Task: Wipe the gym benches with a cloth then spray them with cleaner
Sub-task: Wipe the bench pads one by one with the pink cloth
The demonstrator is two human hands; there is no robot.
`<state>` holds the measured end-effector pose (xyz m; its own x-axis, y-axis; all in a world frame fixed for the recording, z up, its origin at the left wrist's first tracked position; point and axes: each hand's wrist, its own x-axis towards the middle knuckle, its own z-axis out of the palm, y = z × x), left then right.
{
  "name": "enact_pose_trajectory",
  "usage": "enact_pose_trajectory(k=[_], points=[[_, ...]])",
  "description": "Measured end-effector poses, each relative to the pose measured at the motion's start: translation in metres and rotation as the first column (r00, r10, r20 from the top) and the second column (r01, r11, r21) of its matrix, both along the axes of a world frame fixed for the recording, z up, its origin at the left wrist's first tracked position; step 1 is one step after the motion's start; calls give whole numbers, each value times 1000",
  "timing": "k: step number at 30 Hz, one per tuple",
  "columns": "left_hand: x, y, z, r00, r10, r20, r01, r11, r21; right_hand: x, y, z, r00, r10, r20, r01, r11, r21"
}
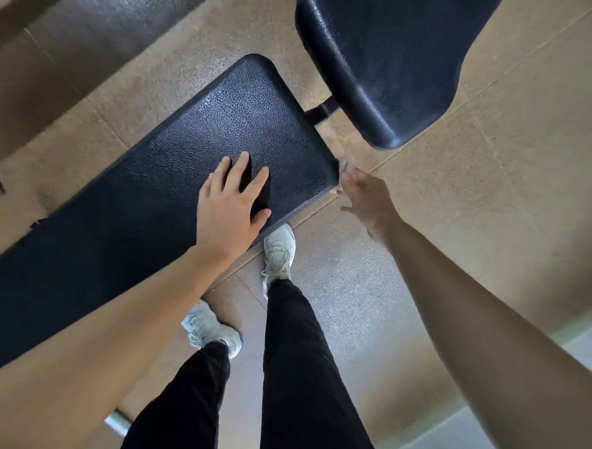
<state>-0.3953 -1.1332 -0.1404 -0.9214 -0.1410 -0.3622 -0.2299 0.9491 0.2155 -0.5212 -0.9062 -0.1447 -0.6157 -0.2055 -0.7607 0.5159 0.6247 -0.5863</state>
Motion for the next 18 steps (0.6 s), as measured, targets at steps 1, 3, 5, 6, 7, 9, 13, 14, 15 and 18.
enact_pose_trajectory(k=[1, 3, 5, 6, 7, 9, 13, 14, 15, 18], points=[[1, -2, 0, 1000, -12, -4, 12, 1000, 0, 6, -2, 1, 983, -141, 115, 146, 989, -37], [2, -4, 0, 999, -30, -13, 30, 1000, 5, 16, -6, 1, 889, -353, 292, 387, 919, -69], [3, -5, 0, 999, -40, -17, 41, 999, 16, 27, -11, 2, 770, -494, 403, 560, 827, -56], [3, -6, 1, 999, -45, -18, 45, 999, 21, 32, -14, 4, 716, -540, 442, 618, 785, -42], [3, -8, 1, 999, -50, -19, 51, 998, 28, 37, -18, 5, 669, -568, 480, 662, 748, -37], [4, -12, 2, 997, -69, -18, 70, 996, 54, 49, -26, 7, 602, -596, 532, 709, 705, -12], [17, -23, 3, 996, -80, -30, 84, 988, 130, 70, -44, 8, 566, -604, 561, 718, 696, 25], [23, -26, 3, 997, -63, -37, 68, 987, 144, 76, -49, 8, 564, -593, 574, 709, 704, 30], [32, -30, 4, 998, -38, -47, 45, 986, 159, 82, -54, 8, 566, -579, 587, 698, 716, 32], [68, -41, 9, 995, 71, -72, -55, 979, 197, 103, -68, 6, 581, -524, 622, 645, 763, 40]])
